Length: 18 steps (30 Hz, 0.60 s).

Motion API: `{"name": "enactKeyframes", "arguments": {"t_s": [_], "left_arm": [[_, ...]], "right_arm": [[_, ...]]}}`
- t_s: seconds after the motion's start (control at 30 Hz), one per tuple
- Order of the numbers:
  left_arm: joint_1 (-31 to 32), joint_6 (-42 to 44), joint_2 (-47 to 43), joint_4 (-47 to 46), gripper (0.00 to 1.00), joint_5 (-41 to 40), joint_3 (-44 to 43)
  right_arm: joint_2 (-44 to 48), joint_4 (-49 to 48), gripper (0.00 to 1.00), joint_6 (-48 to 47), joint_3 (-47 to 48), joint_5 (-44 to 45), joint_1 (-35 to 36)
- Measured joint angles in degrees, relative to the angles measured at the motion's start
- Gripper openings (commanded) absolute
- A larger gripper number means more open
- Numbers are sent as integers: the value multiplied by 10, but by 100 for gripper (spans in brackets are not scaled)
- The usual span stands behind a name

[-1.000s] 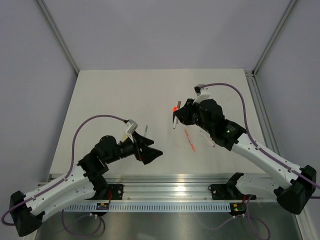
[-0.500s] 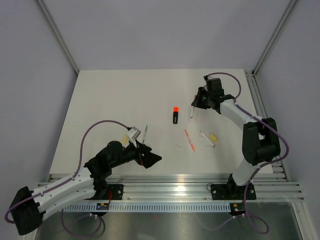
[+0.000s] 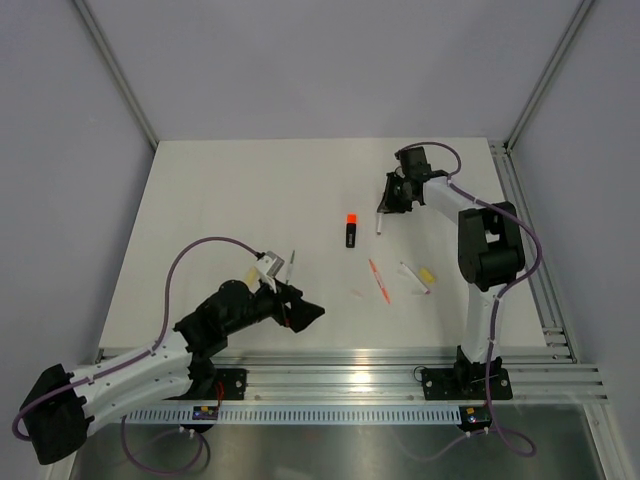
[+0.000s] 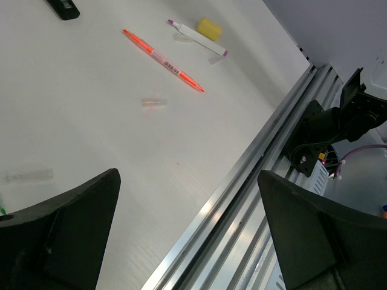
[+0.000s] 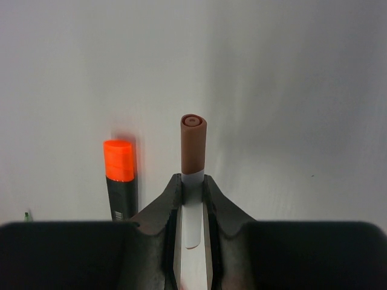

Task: Insert the pens into the pen caps
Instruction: Place the pen at the center of the board.

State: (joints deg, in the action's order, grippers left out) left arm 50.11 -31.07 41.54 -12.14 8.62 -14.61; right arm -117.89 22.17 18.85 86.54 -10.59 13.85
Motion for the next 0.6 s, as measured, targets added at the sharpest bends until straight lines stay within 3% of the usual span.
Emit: {"name": "enactKeyframes", "arguments": {"t_s": [0.2,0.6], "left_arm": [[0,12,-19,15,99,-23,0],[0,16,-47,68,99,-104,0]], "right_arm": [[-23,21,13,6,9,0,0],[-39,47,50,16,19,2,0]]}}
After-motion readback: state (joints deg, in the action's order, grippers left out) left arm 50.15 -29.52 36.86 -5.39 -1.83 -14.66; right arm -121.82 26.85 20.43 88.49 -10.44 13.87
